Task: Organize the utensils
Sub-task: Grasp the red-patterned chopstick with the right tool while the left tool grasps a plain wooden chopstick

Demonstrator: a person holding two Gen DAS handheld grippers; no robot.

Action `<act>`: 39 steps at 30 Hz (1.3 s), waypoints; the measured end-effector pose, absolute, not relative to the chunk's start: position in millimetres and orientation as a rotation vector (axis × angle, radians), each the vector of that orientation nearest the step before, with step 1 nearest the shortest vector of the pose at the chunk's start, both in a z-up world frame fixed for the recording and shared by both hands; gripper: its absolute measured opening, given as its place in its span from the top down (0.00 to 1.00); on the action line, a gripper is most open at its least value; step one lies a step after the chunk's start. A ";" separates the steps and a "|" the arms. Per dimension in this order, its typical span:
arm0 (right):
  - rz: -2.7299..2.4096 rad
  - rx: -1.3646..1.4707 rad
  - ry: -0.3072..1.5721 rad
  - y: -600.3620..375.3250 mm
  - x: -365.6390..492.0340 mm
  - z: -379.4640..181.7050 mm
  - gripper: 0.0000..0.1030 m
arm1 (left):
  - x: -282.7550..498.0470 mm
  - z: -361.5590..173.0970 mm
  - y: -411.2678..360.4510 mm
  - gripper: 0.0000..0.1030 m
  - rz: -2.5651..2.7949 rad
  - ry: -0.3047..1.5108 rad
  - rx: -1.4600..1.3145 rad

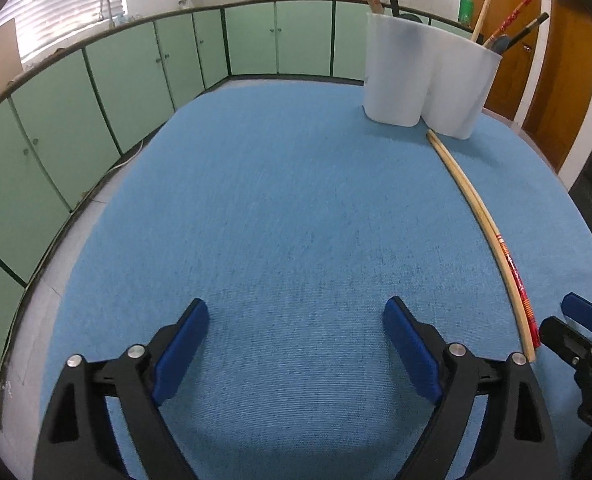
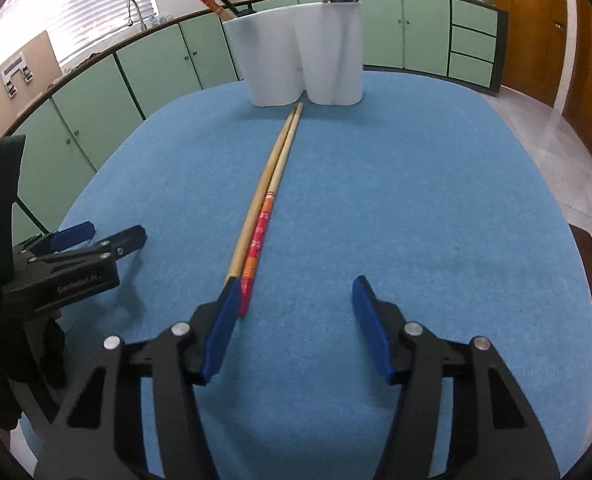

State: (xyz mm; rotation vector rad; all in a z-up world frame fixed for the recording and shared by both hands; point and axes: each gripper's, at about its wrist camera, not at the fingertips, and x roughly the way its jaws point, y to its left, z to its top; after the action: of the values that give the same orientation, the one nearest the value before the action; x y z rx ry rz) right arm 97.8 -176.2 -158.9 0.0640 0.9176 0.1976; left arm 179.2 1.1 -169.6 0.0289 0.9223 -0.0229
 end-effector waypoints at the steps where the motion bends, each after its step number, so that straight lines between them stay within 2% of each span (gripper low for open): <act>1: 0.199 0.053 0.919 -174.9 98.6 -158.7 0.47 | 179.7 -169.5 0.6 0.13 -0.024 0.923 0.030; 4: 0.208 0.036 0.916 -170.8 98.5 -158.3 0.53 | 179.9 -169.8 0.1 0.13 -0.026 0.925 0.031; 12: 0.229 -0.003 0.920 -159.0 99.8 -159.2 0.55 | 179.5 -169.9 -0.2 0.11 -0.025 0.928 0.033; 15: 0.224 -0.032 0.918 -153.6 98.7 -159.6 0.60 | 179.9 -170.3 -0.6 0.11 -0.025 0.929 0.032; 17: 0.230 -0.022 0.919 -154.7 99.6 -159.2 0.75 | 179.9 -170.1 -0.4 0.10 -0.026 0.929 0.032; 18: 0.230 -0.017 0.920 -155.6 100.0 -159.3 0.78 | 179.9 -170.1 -0.3 0.10 -0.026 0.928 0.031; 20: 0.236 -0.001 0.921 -158.0 100.4 -159.5 0.93 | 180.0 -170.0 -0.7 0.10 -0.026 0.928 0.031; 21: 0.241 0.010 0.924 -159.4 100.4 -160.0 0.95 | 180.2 -169.9 -0.7 0.10 -0.026 0.928 0.031; 39: 0.056 0.084 0.897 -233.8 76.5 -158.6 0.95 | 160.8 -160.7 -26.3 0.12 -0.115 0.889 0.011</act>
State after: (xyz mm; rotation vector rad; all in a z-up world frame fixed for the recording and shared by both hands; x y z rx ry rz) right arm 76.5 -233.8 -158.6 0.0844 0.8965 0.0555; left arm 160.8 -26.3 -160.7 0.0111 0.8893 -0.1152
